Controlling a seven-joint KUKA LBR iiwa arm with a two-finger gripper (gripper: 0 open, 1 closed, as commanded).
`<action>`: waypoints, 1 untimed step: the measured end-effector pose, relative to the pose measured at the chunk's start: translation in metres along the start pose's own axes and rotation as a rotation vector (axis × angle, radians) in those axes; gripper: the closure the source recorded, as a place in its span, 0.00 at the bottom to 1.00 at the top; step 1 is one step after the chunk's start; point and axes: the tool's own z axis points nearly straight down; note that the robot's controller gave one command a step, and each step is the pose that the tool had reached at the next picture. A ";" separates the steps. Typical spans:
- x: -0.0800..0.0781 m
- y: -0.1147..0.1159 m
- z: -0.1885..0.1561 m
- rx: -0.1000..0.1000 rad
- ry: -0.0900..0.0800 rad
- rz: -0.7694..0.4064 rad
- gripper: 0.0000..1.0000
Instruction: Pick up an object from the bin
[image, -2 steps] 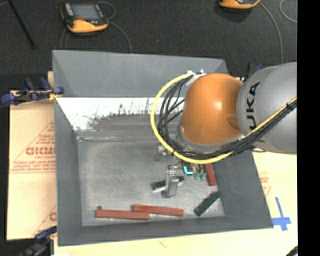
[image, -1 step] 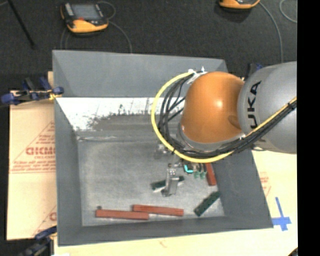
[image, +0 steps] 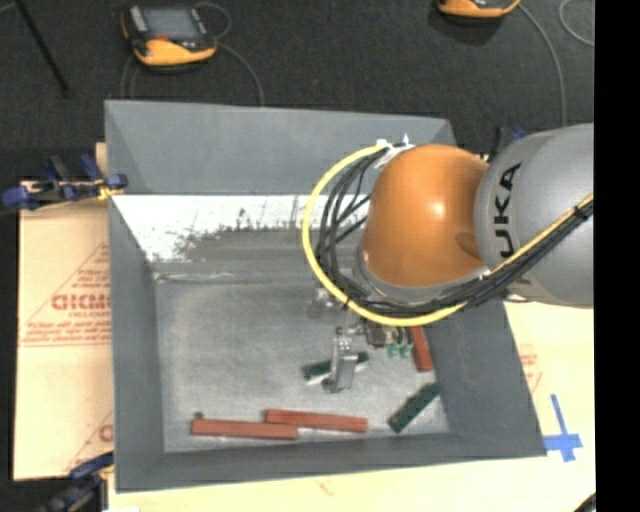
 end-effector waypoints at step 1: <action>0.000 -0.004 0.041 0.002 0.007 -0.002 0.00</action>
Offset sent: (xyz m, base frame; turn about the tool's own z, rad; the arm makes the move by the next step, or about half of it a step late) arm 0.0112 -0.0247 -0.1409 -0.4740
